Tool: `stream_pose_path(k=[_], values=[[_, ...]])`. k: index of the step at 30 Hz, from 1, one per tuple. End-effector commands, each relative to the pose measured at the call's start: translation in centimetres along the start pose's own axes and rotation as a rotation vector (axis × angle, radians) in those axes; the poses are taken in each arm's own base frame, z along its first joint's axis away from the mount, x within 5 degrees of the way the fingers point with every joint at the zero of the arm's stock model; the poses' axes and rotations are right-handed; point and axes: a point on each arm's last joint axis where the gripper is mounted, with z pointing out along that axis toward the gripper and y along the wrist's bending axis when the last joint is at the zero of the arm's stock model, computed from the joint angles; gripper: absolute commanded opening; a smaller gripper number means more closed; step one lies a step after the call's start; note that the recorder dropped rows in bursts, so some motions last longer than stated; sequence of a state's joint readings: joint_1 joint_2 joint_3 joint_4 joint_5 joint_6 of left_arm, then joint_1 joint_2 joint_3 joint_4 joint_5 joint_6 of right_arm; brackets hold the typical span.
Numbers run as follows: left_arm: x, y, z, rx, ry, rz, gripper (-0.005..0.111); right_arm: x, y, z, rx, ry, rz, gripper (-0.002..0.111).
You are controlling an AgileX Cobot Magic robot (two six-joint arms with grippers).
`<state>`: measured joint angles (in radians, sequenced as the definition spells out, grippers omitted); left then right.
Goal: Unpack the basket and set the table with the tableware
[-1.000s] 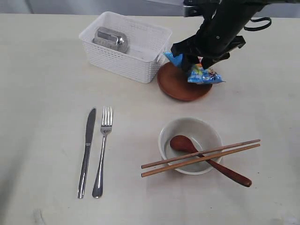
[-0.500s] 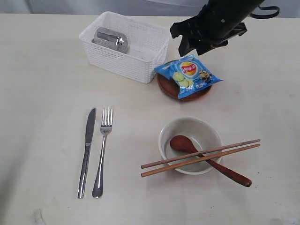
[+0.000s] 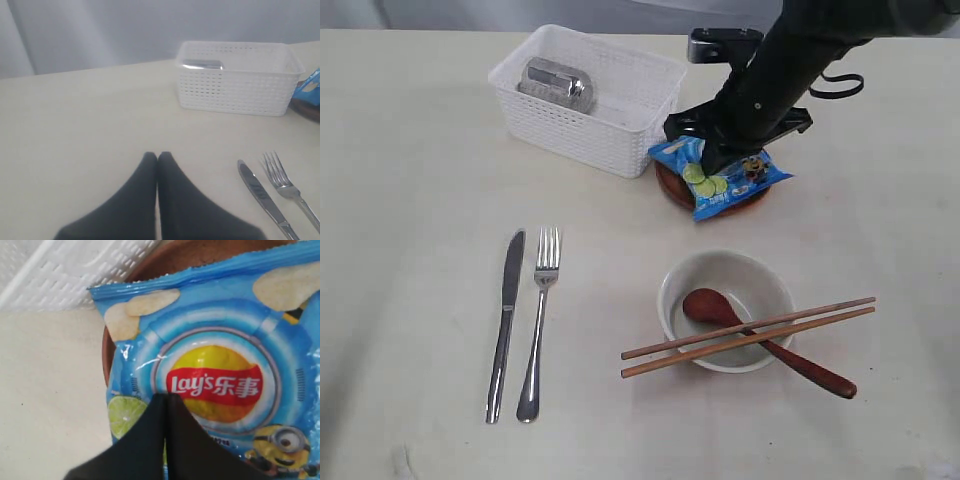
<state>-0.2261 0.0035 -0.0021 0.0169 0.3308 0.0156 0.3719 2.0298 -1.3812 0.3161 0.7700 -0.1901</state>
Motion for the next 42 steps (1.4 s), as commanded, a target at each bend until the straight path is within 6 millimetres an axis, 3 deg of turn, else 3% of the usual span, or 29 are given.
stream_pose_path(k=[1, 5, 9, 15, 19, 25, 33, 36, 40, 42], values=[[0.0, 0.0, 0.0, 0.006, -0.013, -0.007, 0.0, -0.2, 0.9, -2.9, -0.009, -0.041, -0.031, 0.0], [0.0, 0.0, 0.0, 0.006, -0.013, -0.007, 0.0, 0.1, 2.4, -9.1, -0.029, -0.162, -0.06, 0.0], [0.0, 0.0, 0.0, 0.006, -0.013, -0.007, 0.0, 2.6, 3.7, -15.8, -0.034, -0.311, -0.095, 0.0], [0.0, 0.0, 0.0, 0.006, -0.013, -0.007, 0.0, 7.8, 4.7, -21.7, -0.027, -0.503, -0.13, 0.0], [0.0, 0.0, 0.0, 0.006, -0.013, -0.007, 0.0, 13.2, 5.0, -24.4, -0.031, -0.606, -0.146, 0.0], [0.0, 0.0, 0.0, 0.006, -0.013, -0.007, 0.0, 21.2, 5.0, -26.3, -0.032, -0.783, -0.174, 0.0], [-0.1, 0.2, 0.0, -0.024, -0.022, 0.091, 0.0, 30.3, 4.7, -26.8, -0.043, -1.02, -0.228, 0.0], [-0.1, 0.5, 0.0, -0.051, -0.018, 0.171, 0.0, 31.6, 4.5, -26.2, -0.042, -1.046, -0.236, 0.0], [-0.7, 1.5, -0.2, -0.186, -0.031, 0.587, 0.0, 32.2, 4.3, -25.2, -0.023, -0.961, -0.253, 0.0], [-1.5, 1.0, -0.2, -0.153, -0.138, 0.536, 0.0, 32.1, 4.1, -24.5, -0.012, -0.952, -0.265, 0.0]])
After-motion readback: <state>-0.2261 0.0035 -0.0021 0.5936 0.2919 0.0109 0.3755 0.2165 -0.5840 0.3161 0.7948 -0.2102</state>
